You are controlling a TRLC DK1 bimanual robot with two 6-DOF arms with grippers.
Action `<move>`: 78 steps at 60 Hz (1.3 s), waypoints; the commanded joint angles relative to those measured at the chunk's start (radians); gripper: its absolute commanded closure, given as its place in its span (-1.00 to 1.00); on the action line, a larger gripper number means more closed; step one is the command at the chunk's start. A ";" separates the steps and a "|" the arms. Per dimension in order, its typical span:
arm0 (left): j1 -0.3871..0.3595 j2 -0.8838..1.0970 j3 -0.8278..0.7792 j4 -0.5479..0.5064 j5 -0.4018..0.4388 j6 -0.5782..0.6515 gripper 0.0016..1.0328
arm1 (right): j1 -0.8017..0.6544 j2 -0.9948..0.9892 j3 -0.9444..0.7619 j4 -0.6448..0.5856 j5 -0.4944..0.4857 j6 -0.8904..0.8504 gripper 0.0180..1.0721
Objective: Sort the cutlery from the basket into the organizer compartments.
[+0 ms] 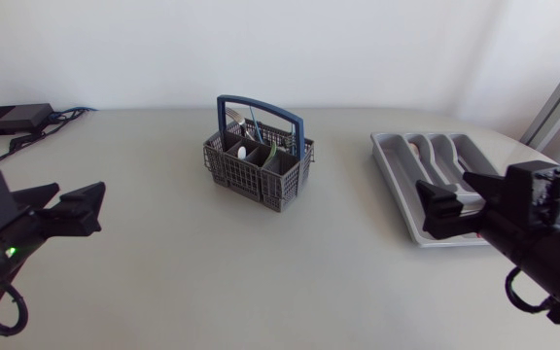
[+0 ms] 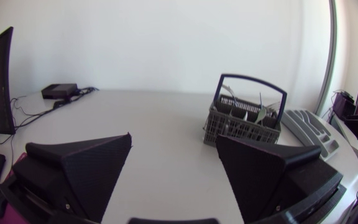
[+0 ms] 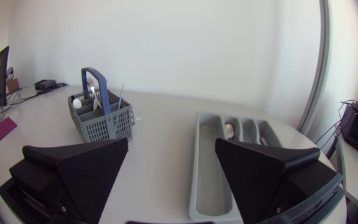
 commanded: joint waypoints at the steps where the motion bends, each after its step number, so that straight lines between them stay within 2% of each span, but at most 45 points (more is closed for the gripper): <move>1: -0.031 0.184 0.126 -0.076 -0.004 0.012 -0.77 | 0.036 0.129 0.071 -0.028 0.005 0.006 -0.91; 7: -0.040 0.359 0.225 -0.169 -0.001 0.090 -0.80 | 0.089 0.239 0.137 -0.082 0.010 -0.025 -0.91; 12: -0.057 0.422 0.257 -0.172 -0.001 0.179 -0.88 | 0.146 0.322 0.181 -0.091 0.014 -0.072 -0.91; 15: -0.060 0.454 0.278 -0.177 0.005 0.176 -0.88 | 0.169 0.366 0.209 -0.091 0.014 -0.092 -0.91; 21: -0.054 0.532 0.314 -0.195 0.154 0.161 -0.87 | 0.209 0.500 0.308 -0.137 0.011 -0.118 -0.91; 31: -0.049 0.578 0.297 -0.056 0.177 0.155 -0.86 | 0.253 0.675 0.456 -0.195 0.019 -0.166 -0.91; 35: -0.051 0.620 0.298 0.007 0.178 0.225 -0.83 | 0.272 0.731 0.518 -0.220 0.017 -0.221 -0.90; 42: -0.060 0.672 0.330 -0.005 0.177 0.259 -0.83 | 0.281 0.822 0.615 -0.212 0.002 -0.235 -0.84; 47: -0.055 0.698 0.344 -0.005 0.177 0.270 -0.83 | 0.252 0.900 0.723 -0.234 -0.127 -0.212 -0.80; 50: -0.054 0.698 0.344 0.003 0.177 0.276 -0.83 | 0.243 0.935 0.773 -0.235 -0.136 -0.202 -0.80; 56: -0.058 0.697 0.344 0.007 0.178 0.284 -0.83 | 0.238 1.001 0.859 -0.223 -0.136 -0.202 -0.69; 62: -0.061 0.697 0.338 0.012 0.180 0.290 -0.83 | 0.237 1.072 0.950 -0.234 -0.151 -0.184 -0.44; 71: -0.063 0.693 0.324 0.033 0.181 0.294 -0.83 | 0.241 1.139 1.028 -0.231 -0.168 -0.172 -0.36; 78: -0.063 0.692 0.323 0.033 0.195 0.298 -0.83 | 0.246 1.193 1.078 -0.229 -0.173 -0.159 0.05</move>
